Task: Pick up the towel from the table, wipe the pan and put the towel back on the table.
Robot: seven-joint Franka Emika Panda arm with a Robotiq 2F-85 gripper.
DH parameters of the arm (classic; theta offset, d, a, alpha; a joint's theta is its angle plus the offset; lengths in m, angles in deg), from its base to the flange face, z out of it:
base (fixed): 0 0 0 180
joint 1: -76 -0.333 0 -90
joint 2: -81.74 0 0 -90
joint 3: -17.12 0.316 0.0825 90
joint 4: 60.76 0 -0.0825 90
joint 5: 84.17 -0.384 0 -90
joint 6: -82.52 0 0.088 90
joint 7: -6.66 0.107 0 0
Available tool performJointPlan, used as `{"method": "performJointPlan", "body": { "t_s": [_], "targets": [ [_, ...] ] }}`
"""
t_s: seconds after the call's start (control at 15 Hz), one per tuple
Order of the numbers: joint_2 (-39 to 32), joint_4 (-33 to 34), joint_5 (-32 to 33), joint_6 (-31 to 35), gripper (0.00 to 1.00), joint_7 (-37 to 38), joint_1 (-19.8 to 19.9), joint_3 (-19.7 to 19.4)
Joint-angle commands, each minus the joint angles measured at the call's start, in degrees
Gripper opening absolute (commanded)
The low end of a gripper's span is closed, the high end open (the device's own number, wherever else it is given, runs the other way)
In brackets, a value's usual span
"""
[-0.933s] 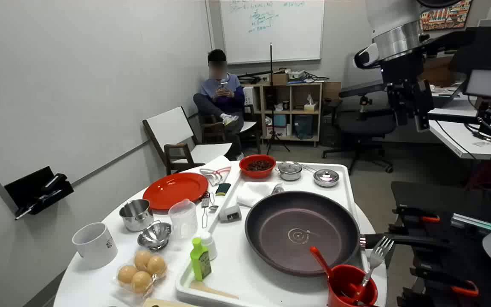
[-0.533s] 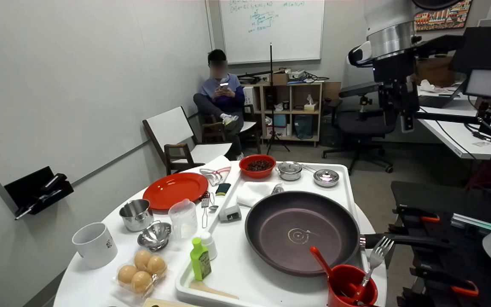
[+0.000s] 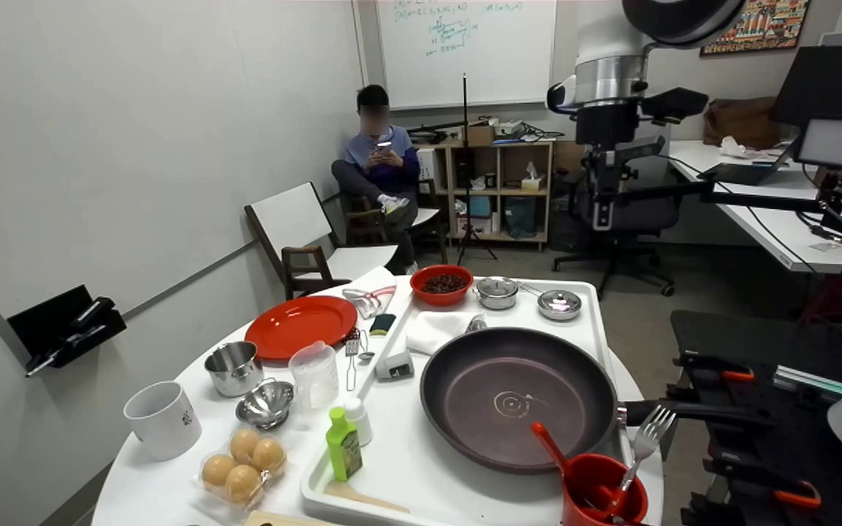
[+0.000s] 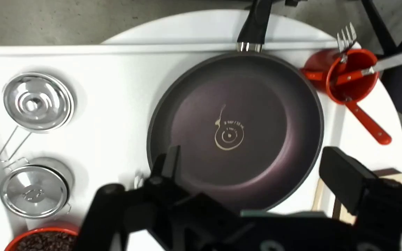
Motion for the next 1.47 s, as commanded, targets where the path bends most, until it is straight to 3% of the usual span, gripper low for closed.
{"method": "performJointPlan", "body": {
  "t_s": [0.0, 0.33, 0.6, 0.67, 1.07, 1.4],
  "targets": [
    [-9.42, 7.97, -6.85, 3.19, 1.00, 2.37, -0.77, 0.14],
    [-20.12, 17.04, -12.59, 4.25, 1.00, 7.99, 1.19, 0.99],
    [-26.47, 22.87, -13.32, 2.43, 1.00, 14.35, 3.93, 1.38],
    [-22.87, 18.79, -11.68, 4.01, 1.00, 11.77, 3.94, 2.09],
    [-26.05, 21.60, -11.77, 3.86, 1.00, 13.93, 4.92, 2.36],
    [-32.28, 23.00, -10.68, 8.93, 1.00, 16.36, 5.48, 3.17]
  ]
}}
